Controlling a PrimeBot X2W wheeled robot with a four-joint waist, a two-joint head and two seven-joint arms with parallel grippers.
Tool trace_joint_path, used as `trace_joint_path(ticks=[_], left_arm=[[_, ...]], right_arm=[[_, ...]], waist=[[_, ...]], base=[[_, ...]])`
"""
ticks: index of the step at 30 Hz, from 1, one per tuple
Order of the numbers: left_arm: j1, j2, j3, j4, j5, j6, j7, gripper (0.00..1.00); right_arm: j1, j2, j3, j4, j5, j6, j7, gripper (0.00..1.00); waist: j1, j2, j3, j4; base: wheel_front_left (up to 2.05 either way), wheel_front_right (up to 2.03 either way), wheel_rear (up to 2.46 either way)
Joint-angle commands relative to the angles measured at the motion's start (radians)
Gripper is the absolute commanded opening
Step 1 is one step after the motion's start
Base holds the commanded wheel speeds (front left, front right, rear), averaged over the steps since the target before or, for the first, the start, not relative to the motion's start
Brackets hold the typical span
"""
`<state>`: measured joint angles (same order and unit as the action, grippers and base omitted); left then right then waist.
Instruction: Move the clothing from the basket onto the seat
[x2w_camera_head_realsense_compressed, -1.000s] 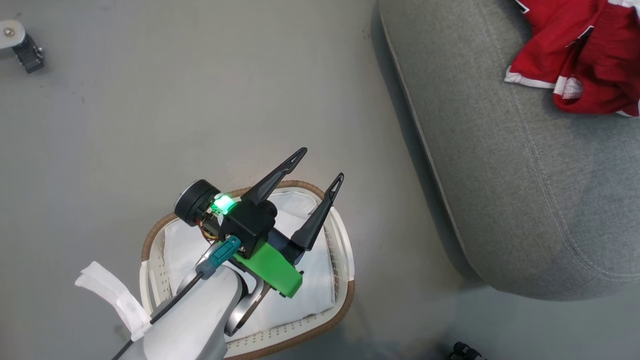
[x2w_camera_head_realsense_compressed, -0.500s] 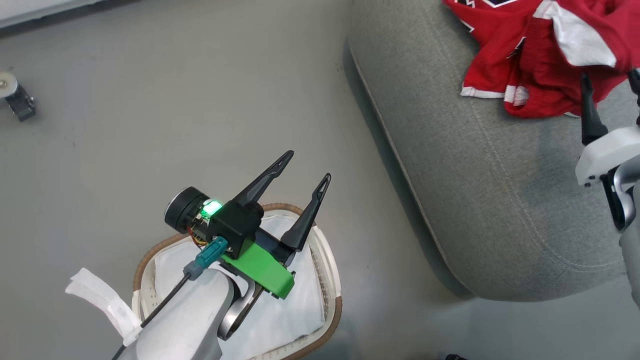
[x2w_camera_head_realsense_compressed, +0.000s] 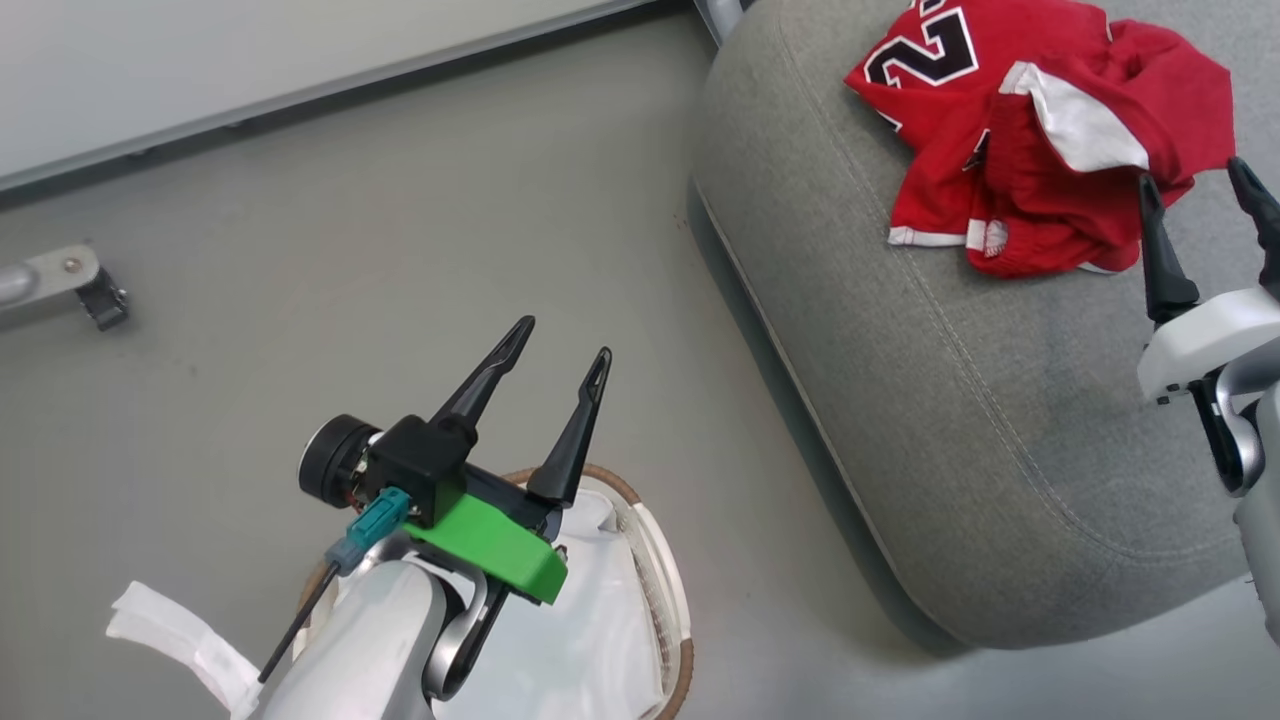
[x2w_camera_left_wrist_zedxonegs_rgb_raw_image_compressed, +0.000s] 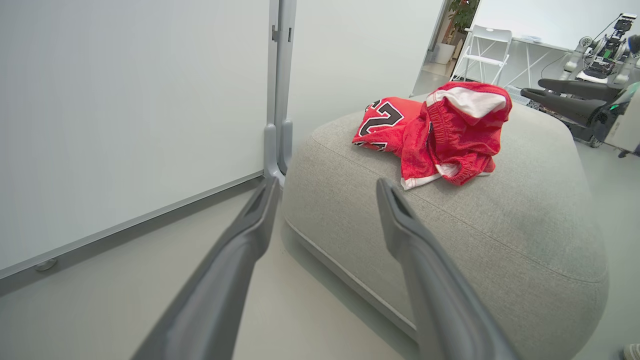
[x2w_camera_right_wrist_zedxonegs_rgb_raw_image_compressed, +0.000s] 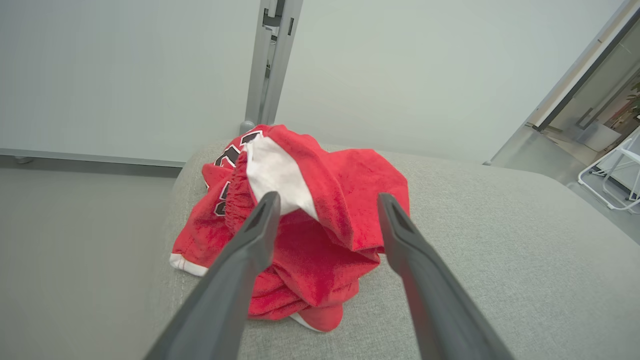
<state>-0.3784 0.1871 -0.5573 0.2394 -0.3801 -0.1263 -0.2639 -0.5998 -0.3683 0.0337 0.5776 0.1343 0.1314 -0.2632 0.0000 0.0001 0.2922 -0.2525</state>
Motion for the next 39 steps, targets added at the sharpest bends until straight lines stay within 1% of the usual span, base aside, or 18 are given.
trace_joint_path(ticks=[1, 6, 13, 20, 24, 30, 35, 39], left_arm=[[0.024, -0.006, 0.019, 0.003, 0.005, 0.001, -0.001, 1.00], [0.065, -0.034, 0.096, 0.010, 0.023, 0.004, -0.001, 1.00], [0.135, -0.062, 0.220, 0.028, 0.051, 0.009, -0.001, 1.00], [0.211, -0.088, 0.351, 0.028, 0.096, 0.012, -0.001, 1.00], [0.255, -0.103, 0.412, 0.019, 0.123, 0.016, -0.001, 1.00], [0.322, -0.123, 0.475, 0.026, 0.152, 0.018, -0.001, 1.00], [0.370, -0.130, 0.502, 0.039, 0.162, 0.014, -0.001, 1.00], [0.388, -0.133, 0.507, 0.048, 0.166, 0.010, -0.001, 1.00]], right_arm=[[0.003, 0.006, 0.005, -0.011, 0.014, -0.001, -0.002, 1.00], [0.006, 0.041, 0.016, -0.033, 0.041, -0.001, -0.002, 1.00], [0.039, 0.103, -0.012, -0.041, 0.062, -0.001, -0.002, 1.00], [0.136, 0.177, -0.039, -0.103, 0.051, -0.001, -0.002, 1.00], [0.213, 0.235, -0.055, -0.152, 0.048, -0.001, -0.002, 1.00], [0.327, 0.296, -0.075, -0.221, 0.030, -0.001, -0.002, 1.00], [0.408, 0.315, -0.072, -0.277, 0.011, -0.001, -0.002, 1.00], [0.458, 0.315, -0.041, -0.314, 0.036, -0.001, -0.002, 1.00]], waist=[[0.0000, -0.0001, -0.044, 0.038], [0.0000, -0.0001, -0.090, 0.100], [0.0000, -0.0001, -0.131, 0.184], [0.0000, -0.0001, -0.151, 0.249], [0.0000, -0.0001, -0.161, 0.270], [0.0000, -0.0001, -0.180, 0.284], [0.0000, -0.0001, -0.200, 0.285], [0.0000, -0.0001, -0.219, 0.285]], base=[[0.00, 0.00, 0.00], [0.00, 0.00, 0.00], [0.00, 0.00, 0.00], [0.00, 0.00, 0.00], [0.00, 0.00, 0.00], [0.00, 0.00, 0.00], [0.00, 0.00, 0.00], [0.00, 0.00, 0.00]])
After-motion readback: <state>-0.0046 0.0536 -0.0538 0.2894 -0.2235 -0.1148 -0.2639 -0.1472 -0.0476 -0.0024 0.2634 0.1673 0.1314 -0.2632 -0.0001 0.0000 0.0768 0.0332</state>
